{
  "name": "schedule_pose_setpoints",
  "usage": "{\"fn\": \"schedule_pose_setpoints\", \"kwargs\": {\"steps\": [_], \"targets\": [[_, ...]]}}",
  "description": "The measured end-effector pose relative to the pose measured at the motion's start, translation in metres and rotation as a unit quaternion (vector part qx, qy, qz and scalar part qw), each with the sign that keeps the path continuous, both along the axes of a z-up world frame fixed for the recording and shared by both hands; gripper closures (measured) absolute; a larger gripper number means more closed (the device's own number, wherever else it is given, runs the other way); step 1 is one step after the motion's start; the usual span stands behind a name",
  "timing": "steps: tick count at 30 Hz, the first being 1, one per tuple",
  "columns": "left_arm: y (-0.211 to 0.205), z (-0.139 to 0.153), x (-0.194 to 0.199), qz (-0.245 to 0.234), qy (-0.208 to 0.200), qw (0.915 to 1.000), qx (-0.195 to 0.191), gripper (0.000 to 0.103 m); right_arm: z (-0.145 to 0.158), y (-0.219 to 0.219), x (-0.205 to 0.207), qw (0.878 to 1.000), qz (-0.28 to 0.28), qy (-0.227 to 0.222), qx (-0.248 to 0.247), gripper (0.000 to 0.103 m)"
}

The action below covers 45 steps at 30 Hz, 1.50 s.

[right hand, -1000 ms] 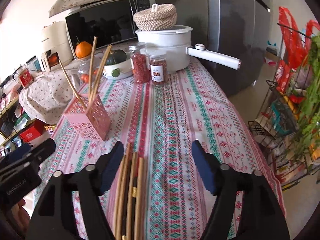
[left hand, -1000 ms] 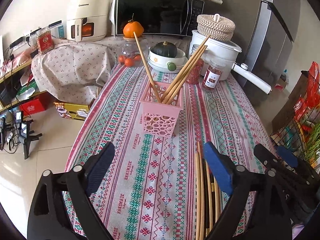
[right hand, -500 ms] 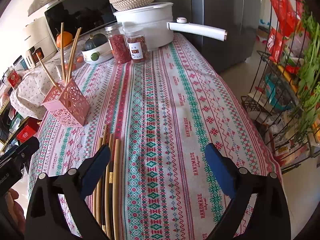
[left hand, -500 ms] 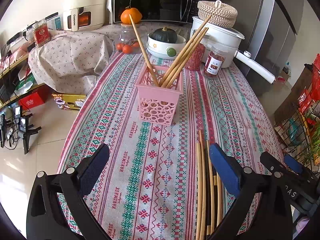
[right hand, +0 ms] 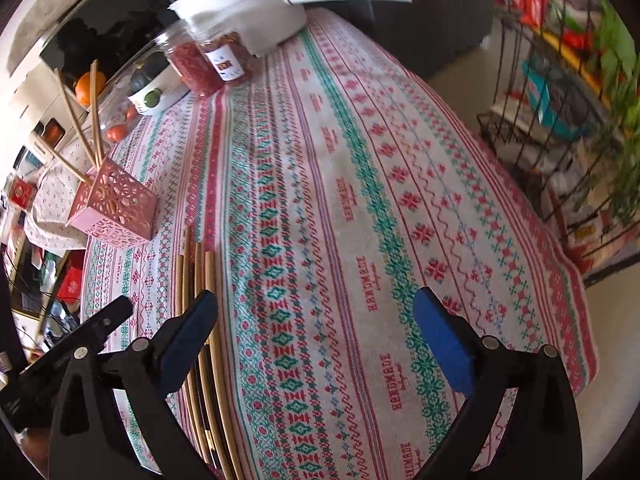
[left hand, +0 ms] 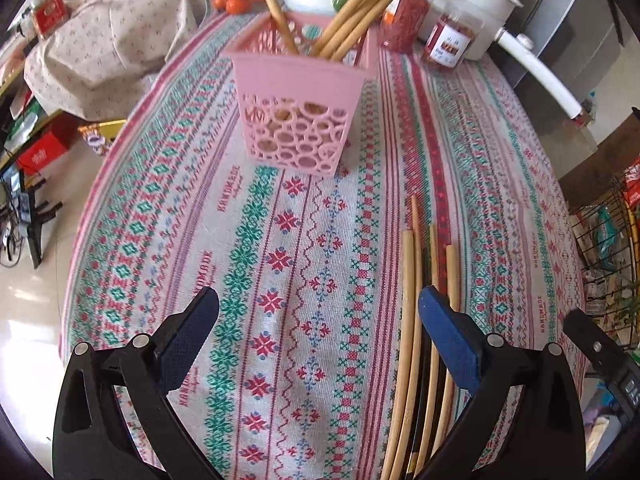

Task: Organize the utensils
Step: 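Move both grippers back down to the remaining chopsticks, then grasp one wooden chopstick with the left gripper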

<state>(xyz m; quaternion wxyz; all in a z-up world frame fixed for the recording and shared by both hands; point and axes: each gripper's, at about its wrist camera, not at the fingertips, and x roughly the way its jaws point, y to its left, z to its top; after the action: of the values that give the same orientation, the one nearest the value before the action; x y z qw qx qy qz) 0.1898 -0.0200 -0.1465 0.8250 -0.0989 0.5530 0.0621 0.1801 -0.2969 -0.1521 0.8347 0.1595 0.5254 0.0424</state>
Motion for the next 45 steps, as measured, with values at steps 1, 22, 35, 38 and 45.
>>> {"fn": "schedule_pose_setpoints", "kwargs": {"steps": [1, 22, 35, 38, 45], "targets": [[-0.001, -0.004, 0.004, 0.002, 0.007, 1.0000, 0.000, 0.007, -0.001, -0.004, 0.000, 1.000, -0.003, 0.003, 0.005, 0.008], [-0.036, -0.042, 0.050, 0.008, 0.043, 0.9976, 0.054, 0.021, -0.004, -0.035, -0.002, 0.998, -0.017, 0.026, 0.057, 0.008], [-0.055, -0.038, 0.035, -0.050, 0.030, 0.9982, -0.013, 0.097, -0.008, -0.016, 0.007, 0.998, -0.012, 0.042, 0.051, 0.008], [-0.044, -0.037, 0.031, -0.047, 0.034, 0.9973, -0.045, 0.097, -0.010, -0.005, 0.010, 0.998, -0.006, 0.046, 0.044, 0.008], [-0.026, -0.002, 0.005, -0.053, -0.008, 0.9980, -0.033, 0.097, -0.015, 0.044, 0.020, 0.999, 0.032, 0.038, -0.012, 0.008]]}}
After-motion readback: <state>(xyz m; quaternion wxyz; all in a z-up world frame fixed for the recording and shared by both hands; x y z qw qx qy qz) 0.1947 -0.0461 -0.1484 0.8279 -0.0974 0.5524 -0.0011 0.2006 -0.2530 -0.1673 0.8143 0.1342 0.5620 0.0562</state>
